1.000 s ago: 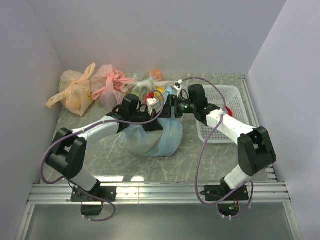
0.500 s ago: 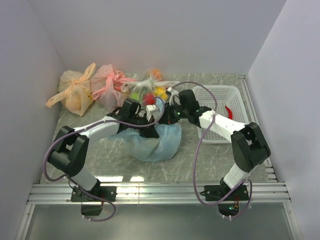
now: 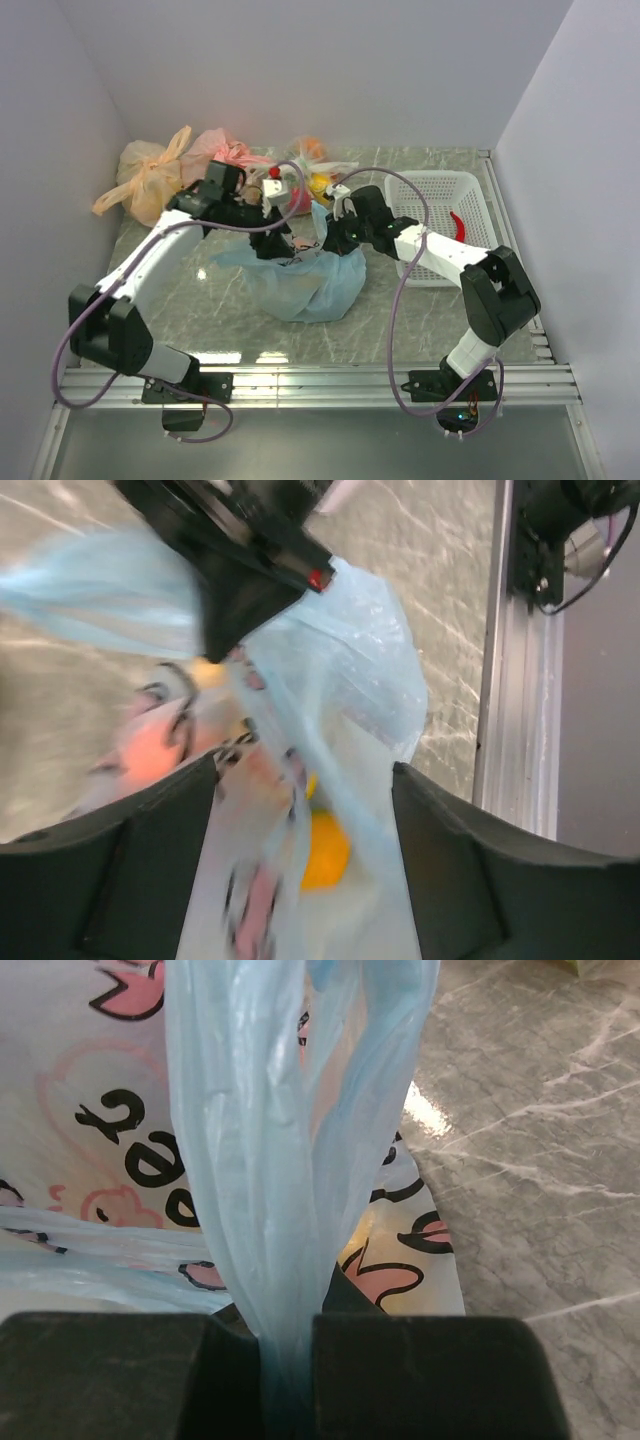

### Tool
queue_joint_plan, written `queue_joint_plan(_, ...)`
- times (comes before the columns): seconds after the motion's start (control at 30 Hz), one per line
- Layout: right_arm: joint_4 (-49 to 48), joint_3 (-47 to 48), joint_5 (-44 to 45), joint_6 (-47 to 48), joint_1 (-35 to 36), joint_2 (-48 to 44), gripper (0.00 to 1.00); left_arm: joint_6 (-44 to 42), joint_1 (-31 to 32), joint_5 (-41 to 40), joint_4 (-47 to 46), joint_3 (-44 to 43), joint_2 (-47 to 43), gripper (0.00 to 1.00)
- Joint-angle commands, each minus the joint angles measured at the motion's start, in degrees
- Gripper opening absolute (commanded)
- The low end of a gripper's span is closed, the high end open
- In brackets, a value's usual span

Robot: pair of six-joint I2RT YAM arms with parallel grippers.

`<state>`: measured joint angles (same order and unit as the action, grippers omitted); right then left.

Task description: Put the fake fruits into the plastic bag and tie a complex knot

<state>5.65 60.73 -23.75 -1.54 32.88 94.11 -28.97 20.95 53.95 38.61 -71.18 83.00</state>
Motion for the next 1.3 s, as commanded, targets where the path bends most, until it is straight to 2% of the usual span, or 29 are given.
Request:
queue_joint_plan(0.0,1.9,2.2,2.48,2.6,1.13,-3.14,0.0,-10.64,-4.06,-0.25,18.04,-6.94,-3.11,0.78)
queue_joint_plan(0.03,2.34,2.64,2.65,2.68,1.22,-3.05,0.0,-15.28,-4.42,-1.38,26.08,-8.52,-3.11,0.79)
queue_joint_plan(0.13,2.96,3.08,3.44,2.95,1.3,-3.49,0.0,-18.83,-5.83,-4.54,34.66,-12.4,-3.81,0.82)
queue_joint_plan(0.23,3.49,3.6,3.88,3.39,1.31,-3.84,0.0,-17.53,-8.02,-6.31,35.39,-11.62,-7.58,0.83)
queue_joint_plan(0.33,4.45,4.13,4.5,4.0,1.57,-3.93,0.0,-13.05,-11.1,-7.73,31.71,-9.25,-12.41,0.84)
queue_joint_plan(0.47,5.42,4.57,4.94,4.97,2.01,-3.05,0.0,-9.0,-16.9,-0.54,29.77,-7.84,-17.77,0.87)
queue_joint_plan(0.5,5.95,4.92,4.85,5.06,2.01,-2.79,0.0,-8.3,-17.95,2.01,29.16,-6.97,-18.66,0.99)
queue_joint_plan(0.63,5.86,4.84,4.94,5.32,2.18,-2.96,0.0,-4.7,-18.05,-2.0,21.0,1.98,-23.05,0.99)
queue_joint_plan(0.73,6.04,4.75,4.68,5.5,2.18,-3.49,0.0,-0.75,-18.05,-6.73,14.34,4.9,-23.77,0.99)
queue_joint_plan(0.77,5.87,4.66,4.24,5.67,2.18,-3.66,0.0,0.74,-18.05,-7.97,13.0,5.26,-22.63,0.89)
queue_joint_plan(0.8,5.86,4.49,4.06,5.76,2.18,-3.84,0.0,-0.37,-18.05,-8.68,13.16,4.91,-21.58,0.46)
queue_joint_plan(0.83,5.86,4.49,4.06,6.02,2.36,-4.19,0.0,-1.43,-18.05,-8.08,14.81,3.25,-20.35,0.21)
queue_joint_plan(0.87,6.21,4.75,4.15,6.46,2.36,-4.28,0.03,-1.61,-18.14,-7.55,15.35,2.54,-18.51,0.06)
queue_joint_plan(0.9,7.52,5.88,4.23,6.64,2.36,-4.28,0.1,-2.22,-18.14,-5.98,15.88,1.84,-17.79,0.0)
queue_joint_plan(0.93,8.4,6.67,4.67,6.81,2.36,-4.8,0.19,-2.93,-18.14,-3.01,16.75,1.14,-17.44,0.0)
queue_joint_plan(0.97,9.28,7.38,5.2,7.25,2.27,-5.42,0.45,-3.45,-18.14,-1.85,16.85,1.04,-17.61,0.0)
queue_joint_plan(1.07,12.8,10.54,7.04,6.29,0.96,-10.59,0.82,-4.68,-18.14,-0.35,17.8,1.48,-18.05,0.0)
queue_joint_plan(1.17,14.13,12.66,7.67,4.62,0.69,-18.41,0.89,-7.41,-18.14,0.36,20.88,1.3,-17.7,0.0)
queue_joint_plan(1.27,11.93,13.36,3.28,5.05,0.78,-23.87,0.94,-9.0,-18.14,0.54,21.42,1.39,-17.44,0.0)
